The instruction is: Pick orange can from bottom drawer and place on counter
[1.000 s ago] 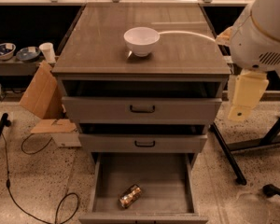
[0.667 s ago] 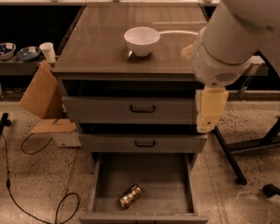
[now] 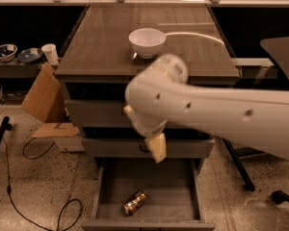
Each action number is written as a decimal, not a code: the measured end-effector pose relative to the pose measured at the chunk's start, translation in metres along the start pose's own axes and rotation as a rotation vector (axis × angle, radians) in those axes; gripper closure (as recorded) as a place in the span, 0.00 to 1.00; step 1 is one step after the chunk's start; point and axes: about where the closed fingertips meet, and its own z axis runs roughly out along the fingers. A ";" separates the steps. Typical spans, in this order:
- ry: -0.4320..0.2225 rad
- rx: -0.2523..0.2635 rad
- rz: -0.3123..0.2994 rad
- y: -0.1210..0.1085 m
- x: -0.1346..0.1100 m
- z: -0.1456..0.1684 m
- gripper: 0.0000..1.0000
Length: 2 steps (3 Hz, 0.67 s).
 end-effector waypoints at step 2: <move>-0.124 -0.073 -0.223 0.019 -0.055 0.188 0.00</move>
Offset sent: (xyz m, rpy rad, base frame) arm 0.0091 0.0860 -0.2985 0.0030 0.1870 0.3663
